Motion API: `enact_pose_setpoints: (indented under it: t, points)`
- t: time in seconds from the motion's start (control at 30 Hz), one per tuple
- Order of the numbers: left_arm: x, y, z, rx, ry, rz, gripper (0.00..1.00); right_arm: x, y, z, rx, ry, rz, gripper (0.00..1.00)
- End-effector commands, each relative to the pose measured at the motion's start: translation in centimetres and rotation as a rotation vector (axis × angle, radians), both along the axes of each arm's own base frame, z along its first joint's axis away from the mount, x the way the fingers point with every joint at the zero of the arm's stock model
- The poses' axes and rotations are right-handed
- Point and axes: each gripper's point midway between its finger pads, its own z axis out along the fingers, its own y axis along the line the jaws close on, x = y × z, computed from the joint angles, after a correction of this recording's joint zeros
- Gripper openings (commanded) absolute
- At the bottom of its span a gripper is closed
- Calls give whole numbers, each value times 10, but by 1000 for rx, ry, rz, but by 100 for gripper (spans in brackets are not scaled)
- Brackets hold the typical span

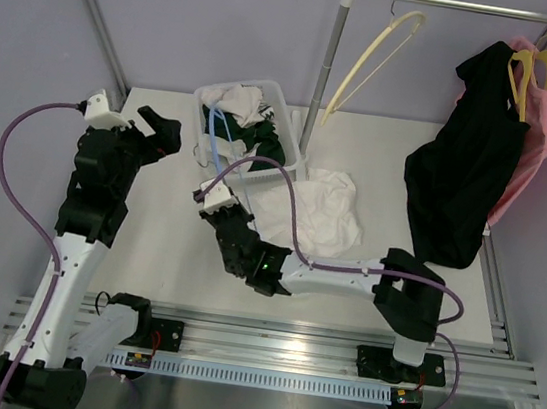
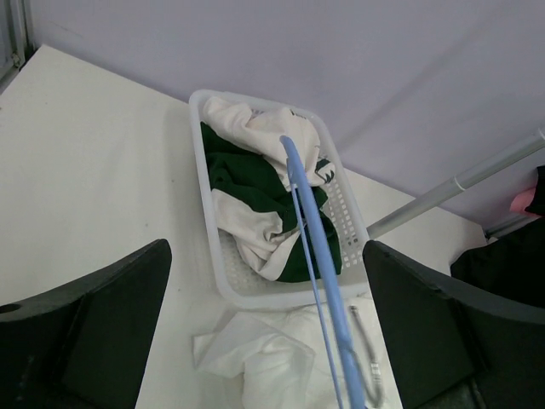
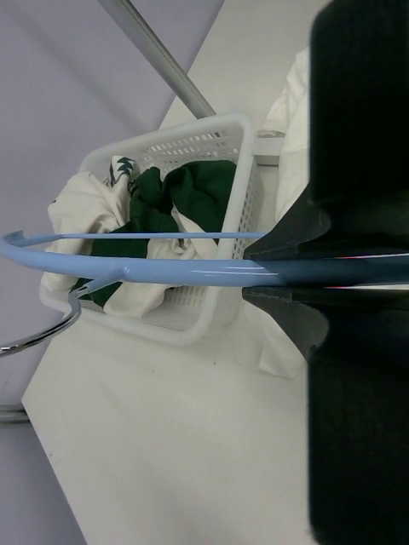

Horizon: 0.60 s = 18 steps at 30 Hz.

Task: Remove the t-shirt from the hanger
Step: Pass the hanger from the left arm to the right, then hang the hanger back to the clothesline with the right arm

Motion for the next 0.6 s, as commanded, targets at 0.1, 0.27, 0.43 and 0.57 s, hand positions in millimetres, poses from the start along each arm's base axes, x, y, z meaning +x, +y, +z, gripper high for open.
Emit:
enact_pose_setpoints:
  t: [0.1,0.27,0.43,0.57]
  points:
    - [8,3,9,31,-78,14,99,-26,-21,53,84,148,85,0]
    - [10,-1,5,45,-81,-17,99,-48,-45,71,129,218,171,0]
    - [7,-5,6,55,-129,-41,99,-63,-81,68,89,321,149,0]
    - [6,-6,6,70,-175,-49,99,-78,-115,83,129,341,174,0]
